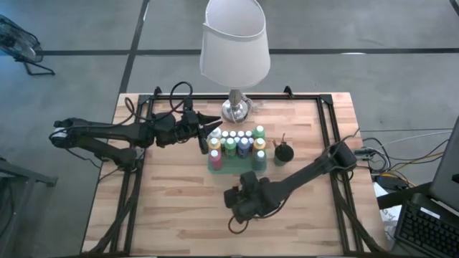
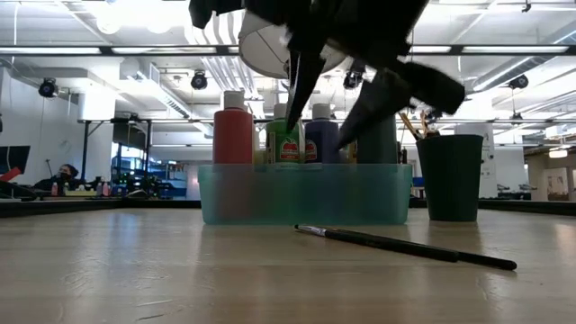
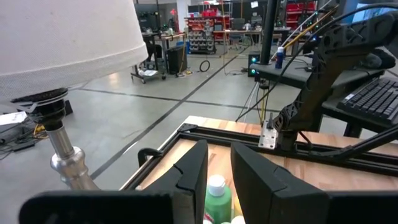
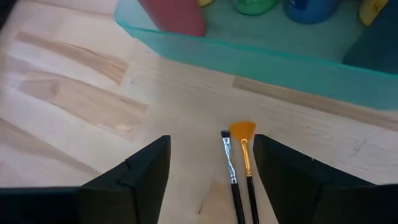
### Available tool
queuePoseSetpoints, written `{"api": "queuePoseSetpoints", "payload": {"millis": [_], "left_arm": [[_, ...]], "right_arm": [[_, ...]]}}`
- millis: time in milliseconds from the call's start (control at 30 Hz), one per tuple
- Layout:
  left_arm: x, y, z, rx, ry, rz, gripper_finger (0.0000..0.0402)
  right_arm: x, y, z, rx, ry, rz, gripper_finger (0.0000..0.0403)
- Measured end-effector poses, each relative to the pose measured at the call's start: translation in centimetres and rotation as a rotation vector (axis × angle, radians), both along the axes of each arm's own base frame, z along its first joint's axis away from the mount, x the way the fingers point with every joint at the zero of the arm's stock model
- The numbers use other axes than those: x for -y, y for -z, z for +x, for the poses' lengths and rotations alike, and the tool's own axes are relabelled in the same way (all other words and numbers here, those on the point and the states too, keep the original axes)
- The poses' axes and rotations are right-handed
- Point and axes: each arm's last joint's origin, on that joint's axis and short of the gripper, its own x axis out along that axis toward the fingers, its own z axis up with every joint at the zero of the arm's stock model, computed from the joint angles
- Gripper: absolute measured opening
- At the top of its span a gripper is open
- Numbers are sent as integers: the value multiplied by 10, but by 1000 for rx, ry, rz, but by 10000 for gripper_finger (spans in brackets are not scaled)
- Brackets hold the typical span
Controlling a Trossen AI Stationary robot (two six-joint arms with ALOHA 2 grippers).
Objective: Pick & Place Paint Supplies
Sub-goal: Put the orange paint brush into the black cup
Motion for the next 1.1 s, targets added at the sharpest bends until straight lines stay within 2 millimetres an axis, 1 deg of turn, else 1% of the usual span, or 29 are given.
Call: {"api": "queuePoseSetpoints", "payload": {"millis": [233,367,667,767,933,1100], "left_arm": [[0,0,0,-4,0,0,76],[0,0,0,-6,0,5,76],[0,0,0,-18,1,40,76],[0,-1,-1,-12,1,40,76],[0,-9,-6,17,0,42,76],[0,-9,-6,4,0,67,76]], "right_arm": [[3,24,6,-49,26,-20,243],[8,29,7,-79,39,-16,243],[24,42,7,-137,71,34,220],[26,46,7,-136,70,60,216],[27,53,6,-134,66,87,217],[28,54,7,-131,69,92,221]]}}
